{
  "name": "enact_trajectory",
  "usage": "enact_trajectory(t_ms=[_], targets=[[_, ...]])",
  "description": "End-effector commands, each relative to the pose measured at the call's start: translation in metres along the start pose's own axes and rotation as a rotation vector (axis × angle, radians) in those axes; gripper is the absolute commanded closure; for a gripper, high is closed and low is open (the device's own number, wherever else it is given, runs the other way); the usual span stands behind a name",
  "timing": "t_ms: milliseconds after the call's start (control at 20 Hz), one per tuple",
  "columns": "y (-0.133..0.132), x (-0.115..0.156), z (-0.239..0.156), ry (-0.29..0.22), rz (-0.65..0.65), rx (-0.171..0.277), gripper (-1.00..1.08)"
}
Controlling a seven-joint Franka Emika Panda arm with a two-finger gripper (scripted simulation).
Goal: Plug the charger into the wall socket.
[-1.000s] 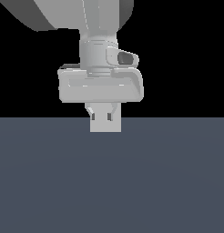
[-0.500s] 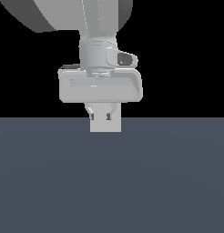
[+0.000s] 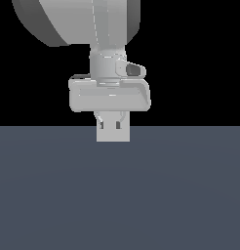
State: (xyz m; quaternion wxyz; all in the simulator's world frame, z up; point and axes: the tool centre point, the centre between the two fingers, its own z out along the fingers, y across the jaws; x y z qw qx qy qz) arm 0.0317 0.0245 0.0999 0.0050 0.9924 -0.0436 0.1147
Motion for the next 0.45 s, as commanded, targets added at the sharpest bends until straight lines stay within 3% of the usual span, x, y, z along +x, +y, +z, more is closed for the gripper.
enact_trajectory(t_ms=[0, 400], targets=[[0.0, 0.0083, 0.0018, 0.0, 0.0, 0.0, 1.08], [-0.0001, 0.0181, 0.004, 0.0, 0.0, 0.0, 1.08]])
